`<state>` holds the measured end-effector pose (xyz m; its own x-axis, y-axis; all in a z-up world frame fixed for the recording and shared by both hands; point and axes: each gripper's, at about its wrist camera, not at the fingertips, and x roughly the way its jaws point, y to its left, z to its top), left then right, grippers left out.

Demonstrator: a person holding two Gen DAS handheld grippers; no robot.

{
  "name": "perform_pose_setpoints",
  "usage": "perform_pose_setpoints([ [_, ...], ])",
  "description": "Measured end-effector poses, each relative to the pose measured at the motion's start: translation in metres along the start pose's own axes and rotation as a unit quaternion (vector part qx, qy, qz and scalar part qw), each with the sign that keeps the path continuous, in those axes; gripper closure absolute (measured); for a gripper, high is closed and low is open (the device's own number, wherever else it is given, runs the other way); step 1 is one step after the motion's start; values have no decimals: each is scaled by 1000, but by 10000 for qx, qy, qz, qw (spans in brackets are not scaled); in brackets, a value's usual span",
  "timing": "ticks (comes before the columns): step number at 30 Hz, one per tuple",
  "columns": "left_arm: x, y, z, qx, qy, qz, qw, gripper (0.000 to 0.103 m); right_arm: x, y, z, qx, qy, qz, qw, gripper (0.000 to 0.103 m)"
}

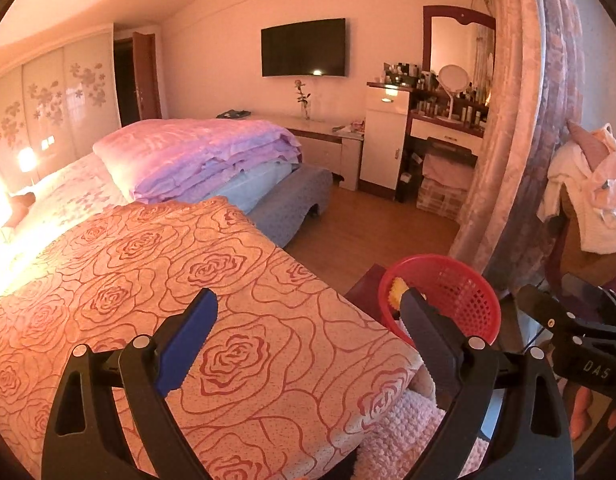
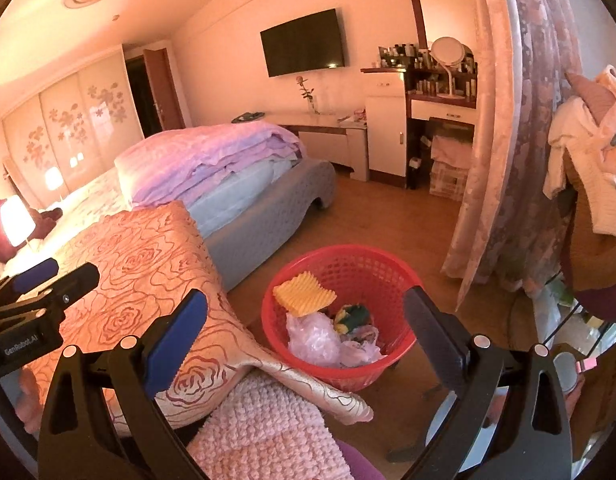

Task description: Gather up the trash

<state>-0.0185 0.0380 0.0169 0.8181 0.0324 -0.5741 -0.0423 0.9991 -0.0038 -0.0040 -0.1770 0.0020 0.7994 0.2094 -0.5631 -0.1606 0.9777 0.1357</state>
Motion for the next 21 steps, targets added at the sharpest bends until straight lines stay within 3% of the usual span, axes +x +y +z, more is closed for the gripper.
perform_pose_setpoints([
  [21, 6, -1, -4, 31, 102, 20, 9999, 12, 2, -1, -3, 14, 79, 8, 10000, 7],
])
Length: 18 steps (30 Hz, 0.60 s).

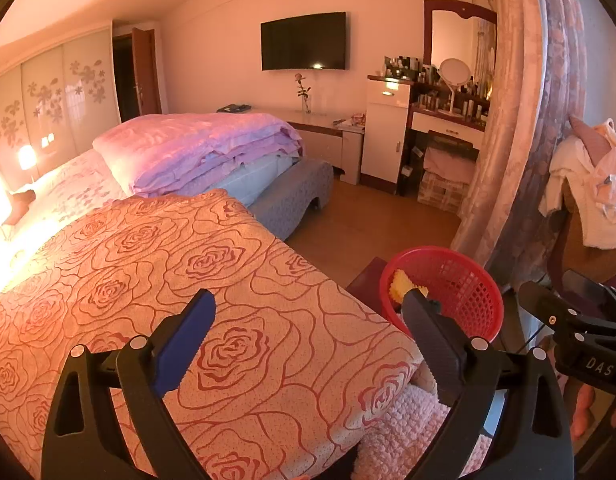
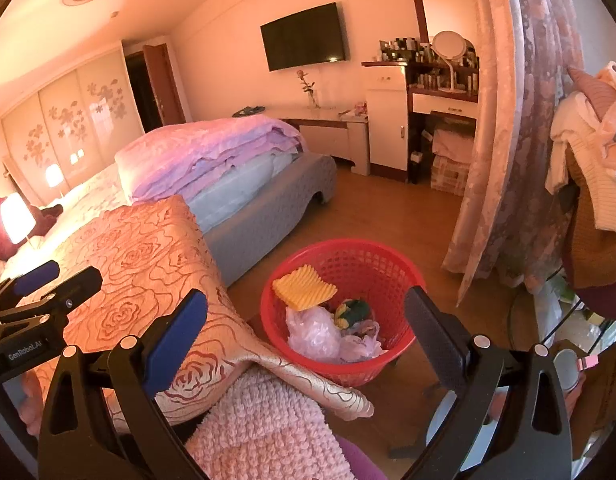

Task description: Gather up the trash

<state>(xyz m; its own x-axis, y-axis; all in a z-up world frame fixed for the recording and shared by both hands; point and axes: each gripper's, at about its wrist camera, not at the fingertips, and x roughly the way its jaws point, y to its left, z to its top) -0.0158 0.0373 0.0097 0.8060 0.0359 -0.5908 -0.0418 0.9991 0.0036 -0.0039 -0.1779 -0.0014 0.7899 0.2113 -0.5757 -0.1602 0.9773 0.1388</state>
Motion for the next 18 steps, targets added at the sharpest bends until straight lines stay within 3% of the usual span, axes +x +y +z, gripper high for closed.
perform_pose_setpoints([
  [18, 1, 0, -7, 5, -2, -23, 10000, 9, 0, 1, 1, -8, 2, 1, 10000, 7],
])
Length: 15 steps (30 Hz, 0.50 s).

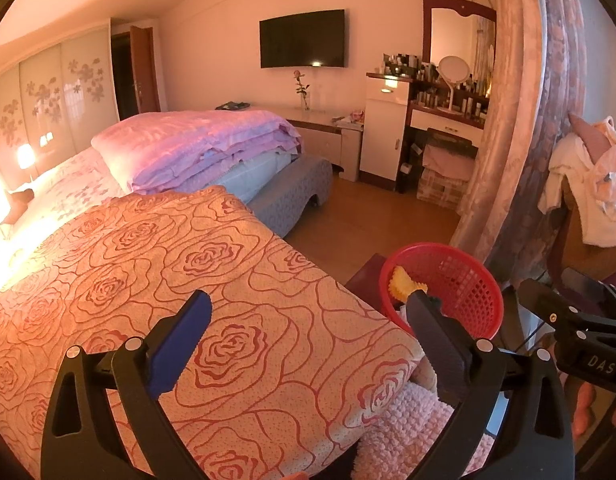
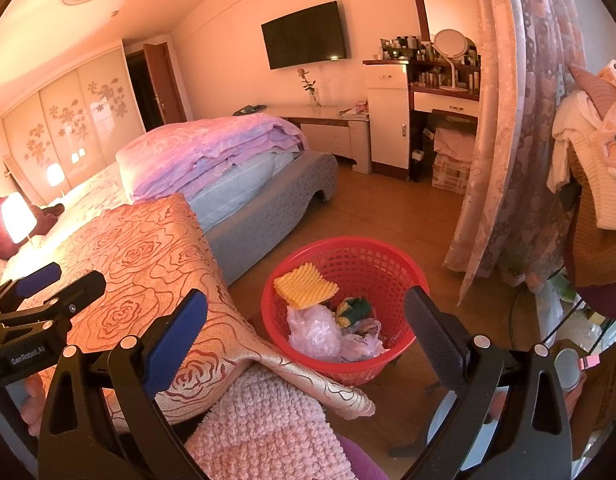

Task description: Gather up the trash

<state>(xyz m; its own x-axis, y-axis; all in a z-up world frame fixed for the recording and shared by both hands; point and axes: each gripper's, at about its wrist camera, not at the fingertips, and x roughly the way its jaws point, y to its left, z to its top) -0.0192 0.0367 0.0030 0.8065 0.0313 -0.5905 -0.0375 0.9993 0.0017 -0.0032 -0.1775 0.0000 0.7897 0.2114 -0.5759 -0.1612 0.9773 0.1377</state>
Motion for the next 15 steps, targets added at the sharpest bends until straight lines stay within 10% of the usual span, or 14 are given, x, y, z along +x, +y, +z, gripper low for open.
perform_pose_setpoints([
  [15, 1, -1, -5, 18, 30, -6, 10000, 9, 0, 0, 1, 1, 13, 4, 10000, 7],
])
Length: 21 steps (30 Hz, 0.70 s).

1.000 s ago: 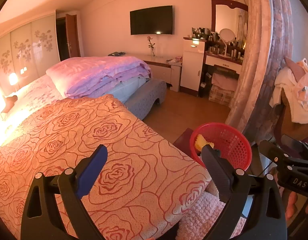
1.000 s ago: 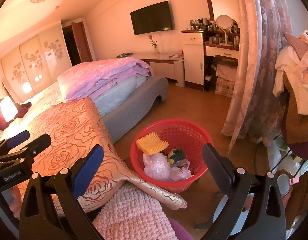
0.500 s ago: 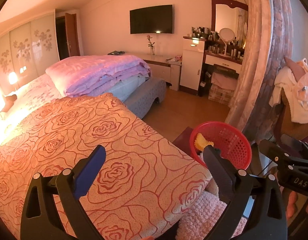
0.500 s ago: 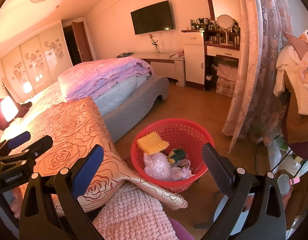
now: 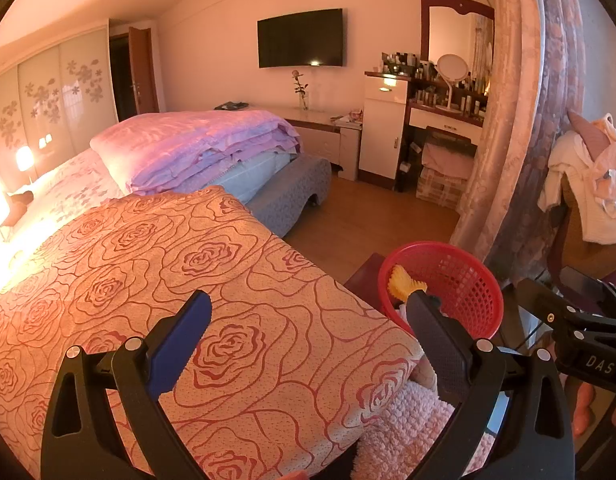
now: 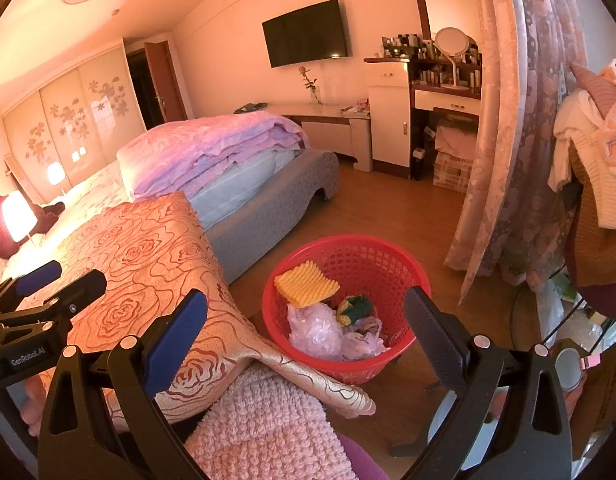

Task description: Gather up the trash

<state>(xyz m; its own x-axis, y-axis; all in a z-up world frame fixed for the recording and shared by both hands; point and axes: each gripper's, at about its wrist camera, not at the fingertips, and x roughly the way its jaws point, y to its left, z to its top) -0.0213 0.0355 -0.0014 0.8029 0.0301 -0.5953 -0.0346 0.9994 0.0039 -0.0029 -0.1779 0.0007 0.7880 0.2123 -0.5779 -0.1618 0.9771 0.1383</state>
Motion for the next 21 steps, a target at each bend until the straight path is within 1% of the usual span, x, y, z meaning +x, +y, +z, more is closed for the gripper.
perform_pose_setpoints([
  [11, 1, 0, 3, 2, -4, -33, 10000, 9, 0, 0, 1, 6, 13, -1, 10000, 7],
  [17, -8, 2, 1, 61, -253, -75, 9996, 9, 0, 0, 0, 11, 15, -20, 10000, 7],
  [19, -10, 4, 1, 57, -239, -66, 9997, 9, 0, 0, -2, 16, 20, -39, 10000, 7],
  [21, -10, 11, 1, -29, -127, -57, 9999, 9, -1, 1, -5, 9, 31, -47, 10000, 7],
])
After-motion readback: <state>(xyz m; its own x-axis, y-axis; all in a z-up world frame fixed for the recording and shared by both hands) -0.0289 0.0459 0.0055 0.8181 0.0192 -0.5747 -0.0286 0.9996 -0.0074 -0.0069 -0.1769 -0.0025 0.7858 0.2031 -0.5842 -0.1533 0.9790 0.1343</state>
